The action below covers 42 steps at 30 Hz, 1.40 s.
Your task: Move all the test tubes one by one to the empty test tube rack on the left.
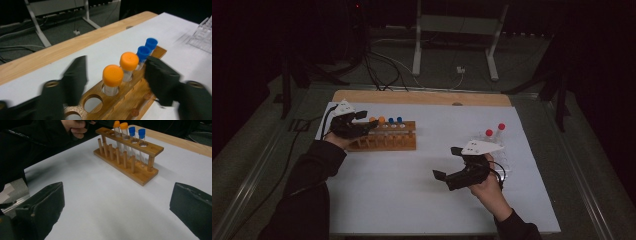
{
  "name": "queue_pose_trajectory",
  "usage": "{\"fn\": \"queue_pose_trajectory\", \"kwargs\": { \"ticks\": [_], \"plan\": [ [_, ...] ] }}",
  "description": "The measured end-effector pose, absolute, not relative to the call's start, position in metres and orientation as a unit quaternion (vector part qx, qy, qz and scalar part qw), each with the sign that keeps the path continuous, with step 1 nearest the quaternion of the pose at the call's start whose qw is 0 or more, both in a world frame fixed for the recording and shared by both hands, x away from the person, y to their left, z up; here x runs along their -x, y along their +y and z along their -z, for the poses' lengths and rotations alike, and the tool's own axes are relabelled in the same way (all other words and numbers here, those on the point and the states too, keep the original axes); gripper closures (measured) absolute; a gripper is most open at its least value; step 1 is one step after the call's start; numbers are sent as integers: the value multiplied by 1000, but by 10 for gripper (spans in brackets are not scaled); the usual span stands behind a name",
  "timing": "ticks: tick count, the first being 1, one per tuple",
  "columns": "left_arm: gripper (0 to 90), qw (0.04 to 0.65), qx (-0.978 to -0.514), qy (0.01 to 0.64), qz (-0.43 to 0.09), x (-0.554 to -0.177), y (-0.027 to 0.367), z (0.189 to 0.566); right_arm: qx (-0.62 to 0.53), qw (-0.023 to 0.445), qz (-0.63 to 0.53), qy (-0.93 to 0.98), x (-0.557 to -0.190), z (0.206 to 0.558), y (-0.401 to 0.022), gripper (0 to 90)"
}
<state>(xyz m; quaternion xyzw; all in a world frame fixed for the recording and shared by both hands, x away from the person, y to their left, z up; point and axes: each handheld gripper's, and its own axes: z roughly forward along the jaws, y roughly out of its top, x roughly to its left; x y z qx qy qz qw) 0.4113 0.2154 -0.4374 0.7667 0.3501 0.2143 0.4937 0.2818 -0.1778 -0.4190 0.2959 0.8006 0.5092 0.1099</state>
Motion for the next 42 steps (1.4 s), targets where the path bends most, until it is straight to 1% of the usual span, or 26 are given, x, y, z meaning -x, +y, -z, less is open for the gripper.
{"fn": "queue_pose_trajectory", "kwargs": {
  "ticks": [5, 7, 9, 12, 14, 22, 31, 36, 38, 39, 40, 42],
  "plan": [
    [172, 505, -764, 344, -208, -402, 220, 427, -297, 116, -515, 796, -282, 412, -183, 0],
    [152, 512, -764, 338, -200, -397, 221, 423, -300, 122, -519, 791, -283, 408, -187, 0],
    [98, 517, -768, 328, -188, -391, 222, 419, -304, 128, -524, 786, -284, 403, -192, 0],
    [41, 526, -770, 316, -177, -382, 223, 416, -312, 140, -531, 775, -286, 395, -203, 0],
    [23, 531, -771, 309, -171, -375, 223, 414, -321, 149, -535, 767, -288, 390, -212, 0],
    [15, 542, -775, 285, -156, -346, 222, 412, -362, 191, -533, 740, -302, 382, -263, 0],
    [15, 544, -781, 274, -142, -323, 219, 426, -421, 241, -511, 710, -316, 398, -328, 3],
    [15, 543, -783, 269, -142, -314, 216, 432, -447, 250, -501, 697, -326, 419, -351, 70],
    [15, 545, -782, 268, -138, -312, 215, 434, -454, 250, -498, 695, -331, 428, -357, 137],
    [15, 544, -783, 268, -139, -311, 214, 435, -460, 251, -496, 692, -334, 432, -358, 157],
    [15, 545, -784, 266, -136, -310, 214, 436, -464, 249, -493, 693, -337, 436, -359, 160],
    [15, 543, -784, 267, -139, -309, 213, 439, -470, 251, -480, 697, -344, 443, -359, 222]
  ]
}}
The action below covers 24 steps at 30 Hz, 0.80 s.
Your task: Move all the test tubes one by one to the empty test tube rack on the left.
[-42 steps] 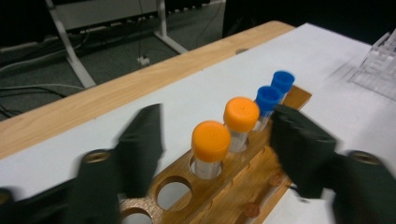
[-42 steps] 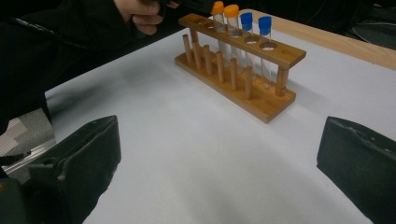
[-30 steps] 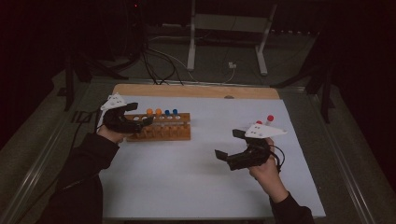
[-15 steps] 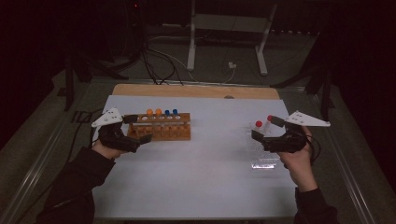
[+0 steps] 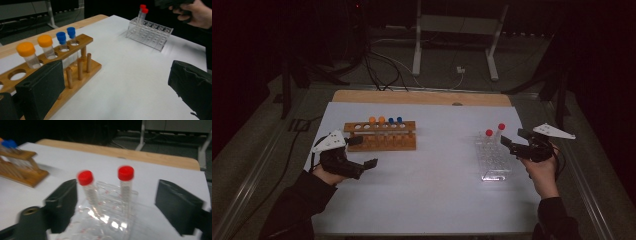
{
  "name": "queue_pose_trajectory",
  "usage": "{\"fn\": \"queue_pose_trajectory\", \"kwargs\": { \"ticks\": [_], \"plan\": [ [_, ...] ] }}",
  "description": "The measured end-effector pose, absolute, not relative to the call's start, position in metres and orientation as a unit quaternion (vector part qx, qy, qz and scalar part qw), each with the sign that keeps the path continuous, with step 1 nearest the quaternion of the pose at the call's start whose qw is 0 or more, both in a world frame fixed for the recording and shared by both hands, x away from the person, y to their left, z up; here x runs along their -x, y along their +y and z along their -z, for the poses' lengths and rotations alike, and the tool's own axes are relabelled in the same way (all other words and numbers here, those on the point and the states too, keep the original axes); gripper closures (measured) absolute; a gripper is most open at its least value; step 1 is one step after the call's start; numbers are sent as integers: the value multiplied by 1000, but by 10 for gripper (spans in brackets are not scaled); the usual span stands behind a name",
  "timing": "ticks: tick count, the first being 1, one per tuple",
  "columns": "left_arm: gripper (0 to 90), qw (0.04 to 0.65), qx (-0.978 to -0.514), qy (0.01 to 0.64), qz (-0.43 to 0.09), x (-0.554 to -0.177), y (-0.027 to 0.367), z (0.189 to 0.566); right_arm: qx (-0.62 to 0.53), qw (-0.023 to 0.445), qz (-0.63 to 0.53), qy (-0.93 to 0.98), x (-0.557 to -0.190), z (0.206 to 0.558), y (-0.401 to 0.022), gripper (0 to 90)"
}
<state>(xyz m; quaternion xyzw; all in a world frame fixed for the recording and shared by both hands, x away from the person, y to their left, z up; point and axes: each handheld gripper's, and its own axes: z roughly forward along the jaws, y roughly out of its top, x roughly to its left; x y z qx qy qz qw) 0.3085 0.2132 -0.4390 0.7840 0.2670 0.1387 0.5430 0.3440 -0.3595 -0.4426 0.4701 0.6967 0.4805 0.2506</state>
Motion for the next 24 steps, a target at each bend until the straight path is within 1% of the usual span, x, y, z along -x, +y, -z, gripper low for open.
{"fn": "queue_pose_trajectory", "kwargs": {
  "ticks": [8, 13, 19, 22, 24],
  "plan": [
    [15, 544, -783, 267, -136, -307, 214, 443, -489, 247, -438, 713, -371, 464, -357, 443],
    [15, 542, -785, 267, -135, -307, 214, 445, -488, 254, -416, 724, -382, 471, -352, 539],
    [15, 542, -785, 269, -136, -308, 215, 445, -488, 251, -413, 727, -388, 475, -348, 663],
    [15, 541, -785, 268, -135, -307, 215, 446, -485, 252, -413, 729, -389, 475, -346, 715],
    [15, 541, -785, 269, -135, -308, 214, 446, -483, 254, -410, 731, -389, 475, -345, 731]
  ]
}}
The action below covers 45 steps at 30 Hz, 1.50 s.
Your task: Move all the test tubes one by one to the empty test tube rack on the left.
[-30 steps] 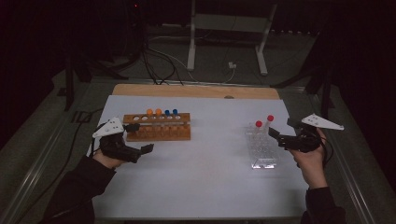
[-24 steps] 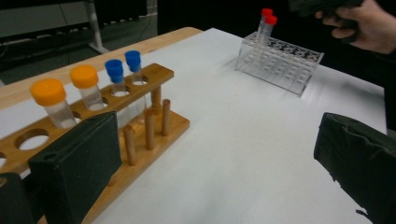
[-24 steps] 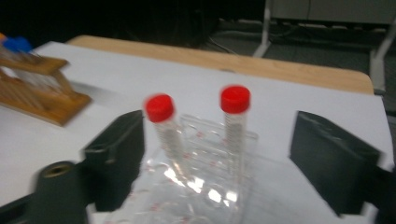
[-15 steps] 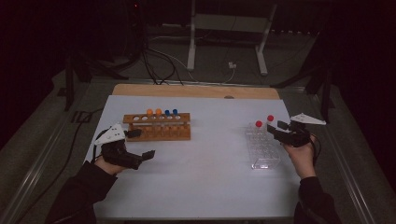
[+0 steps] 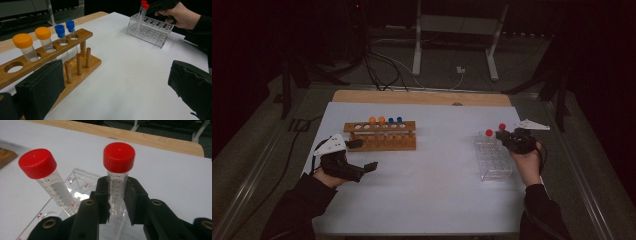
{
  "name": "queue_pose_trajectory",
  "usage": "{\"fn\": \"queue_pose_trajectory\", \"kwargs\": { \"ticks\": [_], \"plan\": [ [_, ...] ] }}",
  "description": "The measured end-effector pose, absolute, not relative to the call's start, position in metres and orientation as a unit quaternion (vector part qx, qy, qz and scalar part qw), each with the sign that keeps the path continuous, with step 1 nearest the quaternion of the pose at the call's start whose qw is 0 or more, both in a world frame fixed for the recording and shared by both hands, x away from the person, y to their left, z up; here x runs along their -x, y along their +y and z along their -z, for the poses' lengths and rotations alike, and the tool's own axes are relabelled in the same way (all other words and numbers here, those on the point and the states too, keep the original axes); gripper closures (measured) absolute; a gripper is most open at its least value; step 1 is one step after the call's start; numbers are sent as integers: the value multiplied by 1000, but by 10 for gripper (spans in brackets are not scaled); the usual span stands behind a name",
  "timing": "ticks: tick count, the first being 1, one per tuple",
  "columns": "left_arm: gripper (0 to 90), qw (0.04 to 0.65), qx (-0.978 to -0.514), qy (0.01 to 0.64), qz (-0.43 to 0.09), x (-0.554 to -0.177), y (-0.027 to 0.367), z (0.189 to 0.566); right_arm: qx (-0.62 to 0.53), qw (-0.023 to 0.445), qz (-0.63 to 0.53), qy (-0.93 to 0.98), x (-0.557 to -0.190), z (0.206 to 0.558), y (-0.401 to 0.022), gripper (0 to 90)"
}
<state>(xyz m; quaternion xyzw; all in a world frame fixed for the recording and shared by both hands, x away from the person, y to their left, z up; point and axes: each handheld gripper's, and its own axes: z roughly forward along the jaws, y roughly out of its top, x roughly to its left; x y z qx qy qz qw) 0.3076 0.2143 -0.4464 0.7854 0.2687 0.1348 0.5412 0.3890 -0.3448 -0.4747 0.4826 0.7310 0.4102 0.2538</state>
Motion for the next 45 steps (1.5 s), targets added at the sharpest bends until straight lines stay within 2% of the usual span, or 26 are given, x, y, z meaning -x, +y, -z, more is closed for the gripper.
{"fn": "queue_pose_trajectory", "kwargs": {
  "ticks": [11, 31, 37, 45],
  "plan": [
    [15, 540, -788, 266, -131, -308, 213, 447, -472, 270, -413, 731, -386, 459, -345, 744],
    [15, 541, -790, 259, -124, -306, 209, 443, -431, 308, -443, 723, -358, 384, -350, 745],
    [15, 540, -794, 253, -121, -305, 205, 441, -406, 305, -455, 731, -352, 369, -334, 745],
    [16, 542, -796, 246, -113, -305, 198, 438, -368, 275, -476, 750, -343, 366, -303, 745]
  ]
}}
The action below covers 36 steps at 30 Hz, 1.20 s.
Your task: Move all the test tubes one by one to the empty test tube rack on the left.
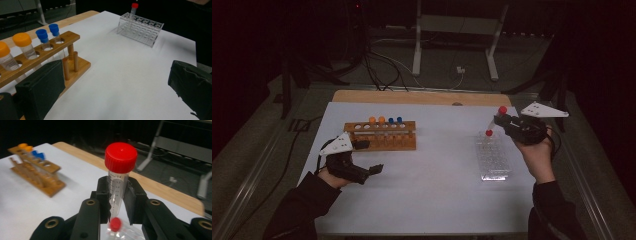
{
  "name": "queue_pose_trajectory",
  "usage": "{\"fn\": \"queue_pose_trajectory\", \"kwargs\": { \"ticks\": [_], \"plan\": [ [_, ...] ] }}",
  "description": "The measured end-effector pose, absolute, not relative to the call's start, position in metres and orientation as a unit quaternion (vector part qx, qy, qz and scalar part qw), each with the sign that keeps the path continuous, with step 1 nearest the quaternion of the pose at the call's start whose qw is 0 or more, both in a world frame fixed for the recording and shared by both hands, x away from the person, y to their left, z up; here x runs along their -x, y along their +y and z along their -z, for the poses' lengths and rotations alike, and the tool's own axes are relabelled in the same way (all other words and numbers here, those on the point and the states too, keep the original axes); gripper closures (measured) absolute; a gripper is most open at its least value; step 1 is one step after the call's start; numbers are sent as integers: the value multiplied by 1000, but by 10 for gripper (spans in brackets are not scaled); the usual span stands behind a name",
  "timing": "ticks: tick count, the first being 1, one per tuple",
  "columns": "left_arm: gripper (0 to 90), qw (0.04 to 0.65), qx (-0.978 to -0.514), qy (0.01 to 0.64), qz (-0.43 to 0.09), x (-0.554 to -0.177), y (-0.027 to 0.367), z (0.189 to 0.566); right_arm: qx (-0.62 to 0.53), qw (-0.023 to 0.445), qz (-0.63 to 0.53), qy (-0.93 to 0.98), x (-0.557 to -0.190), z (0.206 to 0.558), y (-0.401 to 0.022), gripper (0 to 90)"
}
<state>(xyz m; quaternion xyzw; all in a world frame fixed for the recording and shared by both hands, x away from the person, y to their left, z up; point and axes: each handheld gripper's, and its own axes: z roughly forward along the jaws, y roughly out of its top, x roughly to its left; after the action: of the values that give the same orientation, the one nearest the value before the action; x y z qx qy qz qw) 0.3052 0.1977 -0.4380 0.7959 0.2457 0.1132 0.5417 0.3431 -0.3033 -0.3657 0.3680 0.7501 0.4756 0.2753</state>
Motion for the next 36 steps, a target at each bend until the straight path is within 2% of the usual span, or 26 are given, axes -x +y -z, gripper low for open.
{"fn": "queue_pose_trajectory", "kwargs": {
  "ticks": [21, 36],
  "plan": [
    [16, 548, -803, 216, -94, -309, 166, 431, -292, 191, -467, 812, -314, 413, -212, 745],
    [24, 557, -809, 175, -69, -311, 120, 426, -254, 147, -451, 843, -301, 443, -167, 745]
  ]
}}
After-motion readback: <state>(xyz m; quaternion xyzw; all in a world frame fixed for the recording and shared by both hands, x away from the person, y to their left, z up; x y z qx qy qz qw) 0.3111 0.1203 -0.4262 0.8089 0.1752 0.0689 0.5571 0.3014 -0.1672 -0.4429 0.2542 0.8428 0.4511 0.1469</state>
